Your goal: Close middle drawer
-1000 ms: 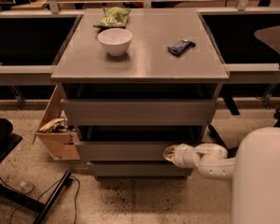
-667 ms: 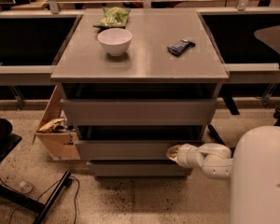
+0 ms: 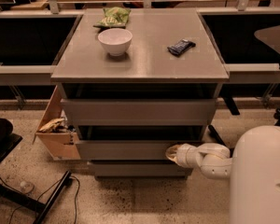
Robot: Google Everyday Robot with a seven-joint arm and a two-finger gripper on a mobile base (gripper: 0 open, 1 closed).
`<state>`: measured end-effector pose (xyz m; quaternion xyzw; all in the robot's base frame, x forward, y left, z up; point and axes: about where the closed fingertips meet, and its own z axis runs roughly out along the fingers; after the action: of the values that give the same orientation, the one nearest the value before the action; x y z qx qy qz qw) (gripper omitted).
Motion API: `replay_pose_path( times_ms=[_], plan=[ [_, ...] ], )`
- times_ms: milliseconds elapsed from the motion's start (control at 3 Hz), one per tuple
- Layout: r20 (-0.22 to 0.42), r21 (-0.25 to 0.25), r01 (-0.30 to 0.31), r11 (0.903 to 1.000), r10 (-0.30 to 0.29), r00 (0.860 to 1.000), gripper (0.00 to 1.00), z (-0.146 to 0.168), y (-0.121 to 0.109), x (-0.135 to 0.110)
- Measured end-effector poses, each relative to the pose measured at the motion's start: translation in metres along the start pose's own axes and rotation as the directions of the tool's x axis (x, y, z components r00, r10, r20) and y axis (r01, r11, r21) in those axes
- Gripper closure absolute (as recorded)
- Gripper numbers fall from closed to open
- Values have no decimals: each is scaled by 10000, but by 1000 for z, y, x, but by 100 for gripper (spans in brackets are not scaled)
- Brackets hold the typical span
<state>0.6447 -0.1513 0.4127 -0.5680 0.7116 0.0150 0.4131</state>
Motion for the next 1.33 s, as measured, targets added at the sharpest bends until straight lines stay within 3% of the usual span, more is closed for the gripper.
replay_pose_path(
  times_ms=[333,667,1333],
  plan=[
    [0,0,0,10000,0,10000,12,0,0,0],
    [0,0,0,10000,0,10000,0,0,0,0],
    [1,-1,0,10000,0,10000,41,-2,3,0]
  ],
)
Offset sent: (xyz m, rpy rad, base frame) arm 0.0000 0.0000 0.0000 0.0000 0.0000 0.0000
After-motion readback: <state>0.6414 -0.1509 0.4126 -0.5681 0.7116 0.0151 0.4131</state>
